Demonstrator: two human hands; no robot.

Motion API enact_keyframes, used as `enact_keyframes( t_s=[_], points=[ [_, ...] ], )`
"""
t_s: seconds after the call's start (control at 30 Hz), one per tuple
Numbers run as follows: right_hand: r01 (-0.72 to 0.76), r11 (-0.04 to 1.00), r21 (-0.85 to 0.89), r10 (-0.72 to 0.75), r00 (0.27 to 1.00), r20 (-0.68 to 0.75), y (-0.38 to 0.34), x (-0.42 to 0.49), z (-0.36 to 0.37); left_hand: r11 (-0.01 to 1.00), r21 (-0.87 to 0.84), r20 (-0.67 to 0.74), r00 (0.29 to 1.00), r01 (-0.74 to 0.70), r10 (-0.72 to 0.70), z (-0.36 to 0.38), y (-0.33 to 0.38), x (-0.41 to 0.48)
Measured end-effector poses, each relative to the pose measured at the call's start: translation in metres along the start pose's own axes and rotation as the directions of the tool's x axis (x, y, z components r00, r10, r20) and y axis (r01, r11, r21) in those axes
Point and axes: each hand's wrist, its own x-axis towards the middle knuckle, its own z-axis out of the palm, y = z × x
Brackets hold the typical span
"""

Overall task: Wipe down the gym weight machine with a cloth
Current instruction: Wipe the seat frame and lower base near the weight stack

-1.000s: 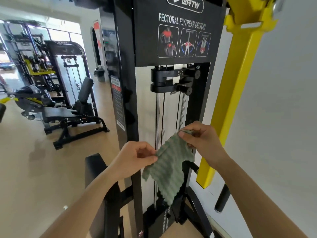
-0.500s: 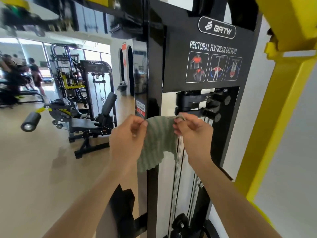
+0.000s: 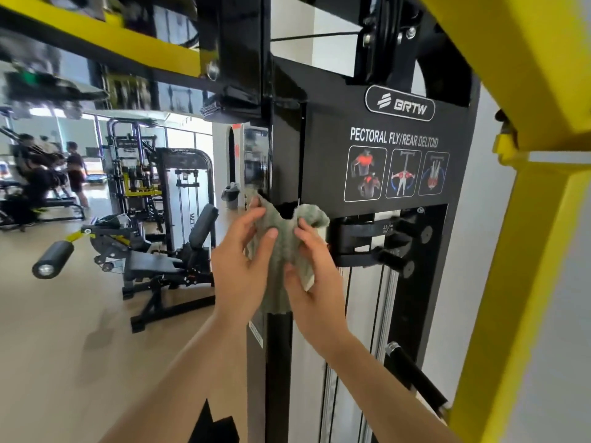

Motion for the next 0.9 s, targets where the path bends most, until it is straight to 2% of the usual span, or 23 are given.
enact_keyframes(
  t_s=[0.13,0.23,0.47,0.57,0.73,0.9],
  points=[
    [0.141,0.939,-0.315,-0.082,0.978,0.192,0.003,0.009,0.006,0.997,0.070,-0.005,0.999,-0.031,0.032,0.005,0.007,0.015],
    [0.226,0.859,-0.460,-0.124,0.963,0.241,0.003,0.034,-0.002,1.000,0.030,0.009,1.000,-0.007,0.007,0.004,0.010,0.033],
    [0.318,0.814,-0.485,-0.194,0.938,0.288,-0.025,0.104,-0.017,0.998,0.064,0.088,0.996,-0.014,0.008,-0.003,0.029,0.083],
    [0.339,0.801,-0.493,-0.212,0.931,0.297,-0.030,0.114,-0.022,1.000,0.002,0.129,0.992,-0.010,0.009,-0.007,0.028,0.097],
    [0.263,0.847,-0.462,-0.160,0.955,0.249,-0.020,0.079,-0.018,1.000,0.015,0.167,0.986,-0.006,0.004,-0.013,0.009,0.067],
    [0.140,0.902,-0.408,-0.041,0.969,0.242,0.002,0.021,-0.016,0.995,-0.009,0.185,0.978,0.104,-0.100,-0.024,-0.019,0.005]
  ],
)
